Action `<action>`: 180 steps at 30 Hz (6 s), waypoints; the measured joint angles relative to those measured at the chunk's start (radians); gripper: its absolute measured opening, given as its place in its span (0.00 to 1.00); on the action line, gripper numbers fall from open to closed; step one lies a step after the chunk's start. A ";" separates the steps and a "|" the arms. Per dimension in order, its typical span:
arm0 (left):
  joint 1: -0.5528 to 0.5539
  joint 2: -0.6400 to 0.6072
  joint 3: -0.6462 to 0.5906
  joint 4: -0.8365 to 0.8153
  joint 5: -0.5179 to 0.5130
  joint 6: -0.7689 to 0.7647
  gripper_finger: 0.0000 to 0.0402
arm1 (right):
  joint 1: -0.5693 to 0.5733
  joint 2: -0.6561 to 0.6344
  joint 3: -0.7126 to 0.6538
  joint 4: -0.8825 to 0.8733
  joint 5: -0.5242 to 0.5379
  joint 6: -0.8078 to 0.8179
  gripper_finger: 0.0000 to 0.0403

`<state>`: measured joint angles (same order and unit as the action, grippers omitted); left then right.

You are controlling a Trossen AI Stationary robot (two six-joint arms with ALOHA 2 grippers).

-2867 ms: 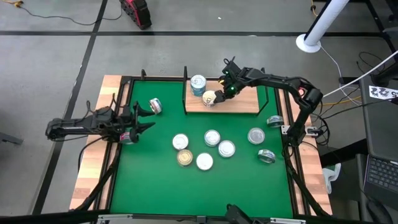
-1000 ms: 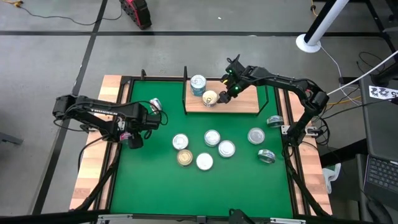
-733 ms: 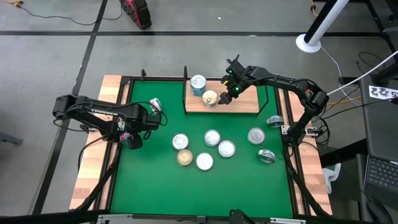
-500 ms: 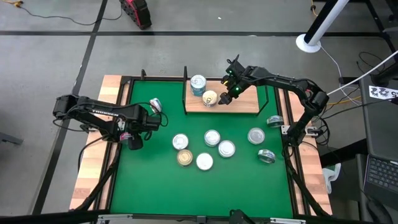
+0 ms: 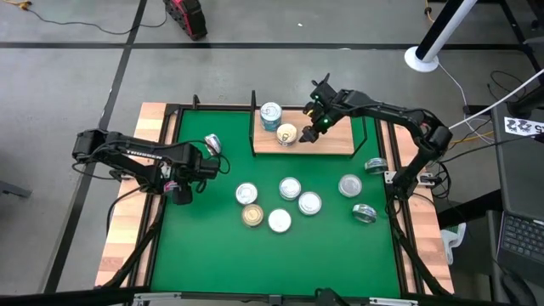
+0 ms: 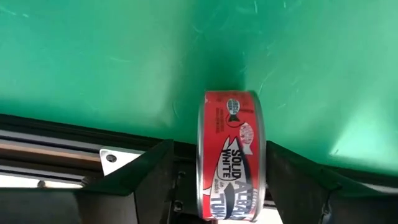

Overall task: Stack canned seafood by type on shelf
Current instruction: Put the red tuna can on the shelf

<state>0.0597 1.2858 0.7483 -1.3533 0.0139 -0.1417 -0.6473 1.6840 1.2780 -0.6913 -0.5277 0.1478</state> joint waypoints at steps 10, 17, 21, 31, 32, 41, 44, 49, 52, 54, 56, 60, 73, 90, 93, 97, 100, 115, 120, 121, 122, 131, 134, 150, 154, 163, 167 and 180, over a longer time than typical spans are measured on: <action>0.000 0.000 -0.005 0.013 0.000 0.018 0.54 | 0.000 -0.080 0.000 -0.044 -0.005 -0.026 0.70; 0.000 0.000 -0.005 0.019 0.049 0.009 0.32 | 0.043 -0.147 0.000 -0.088 0.011 -0.077 0.70; 0.000 0.000 -0.005 0.044 0.097 -0.042 0.23 | 0.102 -0.179 0.000 -0.113 0.064 -0.107 0.70; 0.000 0.000 -0.005 0.086 0.121 -0.182 0.06 | 0.249 -0.201 0.000 -0.136 0.157 -0.110 0.70; 0.000 0.000 -0.005 0.089 0.124 -0.221 0.05 | 0.260 -0.201 0.000 -0.140 0.159 -0.110 0.70; -0.047 0.000 -0.005 0.097 0.339 -0.467 0.11 | 0.349 -0.201 0.000 -0.182 0.212 -0.108 0.70; -0.091 0.000 -0.005 0.117 0.372 -0.549 0.21 | 0.380 -0.201 0.000 -0.182 0.222 -0.108 0.70; -0.192 0.000 -0.005 0.234 0.393 -0.707 0.36 | 0.437 -0.201 0.000 -0.182 0.223 -0.109 0.70; -0.265 0.000 -0.005 0.332 0.389 -0.776 0.42 | 0.475 -0.201 0.000 -0.181 0.224 -0.127 0.70; -0.307 0.000 -0.005 0.378 0.372 -0.823 0.43 | 0.501 -0.201 0.000 -0.177 0.232 -0.131 0.70; -0.343 0.000 -0.005 0.395 0.343 -0.889 0.43 | 0.528 -0.201 0.000 -0.169 0.257 -0.131 0.70; -0.406 0.000 -0.005 0.394 0.263 -1.024 0.42 | 0.583 -0.200 0.000 -0.164 0.352 -0.131 0.70; -0.500 0.000 -0.005 0.339 0.094 -1.171 0.35 | 0.720 -0.200 0.000 -0.163 0.466 -0.130 0.70; -0.553 0.125 -0.002 0.315 0.095 -1.216 0.35 | 0.748 -0.200 -0.001 -0.115 0.476 -0.128 0.70; -0.553 0.162 0.003 0.310 0.100 -1.216 0.35 | 0.748 -0.200 -0.001 -0.115 0.476 -0.128 0.70; -0.553 0.183 0.004 0.306 0.101 -1.218 0.34 | 0.748 -0.200 -0.001 -0.116 0.476 -0.128 0.70; -0.553 0.185 0.004 0.298 0.100 -1.224 0.28 | 0.747 -0.199 -0.001 -0.114 0.476 -0.128 0.70; -0.550 0.192 0.014 0.259 0.098 -1.239 0.01 | 0.747 -0.199 -0.001 -0.110 0.476 -0.129 0.70; -0.538 0.195 0.054 0.277 0.076 -1.195 0.00 | 0.747 -0.199 -0.016 -0.067 0.476 -0.130 0.70; -0.535 0.195 0.062 0.290 0.073 -1.188 0.00 | 0.747 -0.199 -0.026 -0.052 0.476 -0.130 0.70; -0.531 0.195 0.069 0.297 0.072 -1.181 0.00 | 0.747 -0.199 -0.037 -0.040 0.475 -0.130 0.70; -0.480 0.194 0.093 0.523 0.061 -1.088 0.00 | 0.748 -0.199 -0.178 0.155 0.474 -0.174 0.70; -0.453 0.193 0.095 0.604 0.039 -1.065 0.00 | 0.748 -0.199 -0.231 0.272 0.473 -0.212 0.70; -0.295 0.192 0.097 0.886 0.033 -0.909 0.00 | 0.747 -0.186 -0.350 0.643 0.473 -0.337 0.70; -0.263 0.191 0.097 0.945 0.056 -0.872 0.00 | 0.747 -0.145 -0.350 0.671 0.472 -0.410 0.70; -0.194 0.191 0.098 1.038 0.111 -0.820 0.00 | 0.747 -0.043 -0.350 0.839 0.472 -0.611 0.70; -0.162 0.191 0.098 1.094 0.113 -0.794 0.00 | 0.747 -0.011 -0.350 0.891 0.472 -0.684 0.70; -0.103 0.191 0.098 1.241 0.113 -0.761 0.00 | 0.747 0.023 -0.350 0.946 0.475 -0.811 0.70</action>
<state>-0.0437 1.4765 0.8463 -0.1127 0.1268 -0.9027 0.1001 1.7065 0.9276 0.2550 -0.0529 -0.6628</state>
